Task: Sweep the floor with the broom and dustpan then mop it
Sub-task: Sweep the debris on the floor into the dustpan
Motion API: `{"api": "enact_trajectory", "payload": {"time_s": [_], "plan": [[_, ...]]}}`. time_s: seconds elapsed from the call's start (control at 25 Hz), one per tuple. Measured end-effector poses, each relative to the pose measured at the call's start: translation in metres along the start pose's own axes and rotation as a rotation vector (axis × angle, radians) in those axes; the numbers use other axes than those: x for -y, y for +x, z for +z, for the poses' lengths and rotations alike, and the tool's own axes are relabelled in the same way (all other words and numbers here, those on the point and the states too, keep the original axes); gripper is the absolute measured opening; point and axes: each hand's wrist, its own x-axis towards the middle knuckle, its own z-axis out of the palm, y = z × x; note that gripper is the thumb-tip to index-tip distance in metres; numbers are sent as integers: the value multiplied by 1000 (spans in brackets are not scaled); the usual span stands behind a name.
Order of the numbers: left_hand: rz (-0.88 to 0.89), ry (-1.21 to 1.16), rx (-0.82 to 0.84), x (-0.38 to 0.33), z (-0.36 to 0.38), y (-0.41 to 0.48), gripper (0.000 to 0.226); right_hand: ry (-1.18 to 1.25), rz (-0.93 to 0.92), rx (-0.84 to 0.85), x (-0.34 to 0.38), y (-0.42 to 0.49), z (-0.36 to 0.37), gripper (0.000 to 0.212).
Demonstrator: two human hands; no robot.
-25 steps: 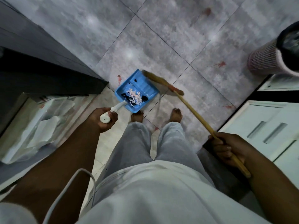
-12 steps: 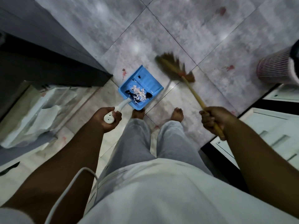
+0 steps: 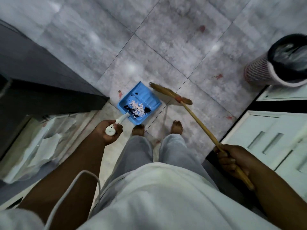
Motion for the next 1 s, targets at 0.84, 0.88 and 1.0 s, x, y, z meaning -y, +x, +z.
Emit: {"api": "enact_trajectory", "payload": {"time_s": [0.84,0.88,1.0], "plan": [[-47,468,116,29,276,-36,24,490,-228,79,115,-33,-80,27],[-59,534,102,23,299,-33,24,538,-237,77,121,-33,-74,28],[-85,732,43,2,368,-29,25,711,-220,70,127,-36,-52,30]]}}
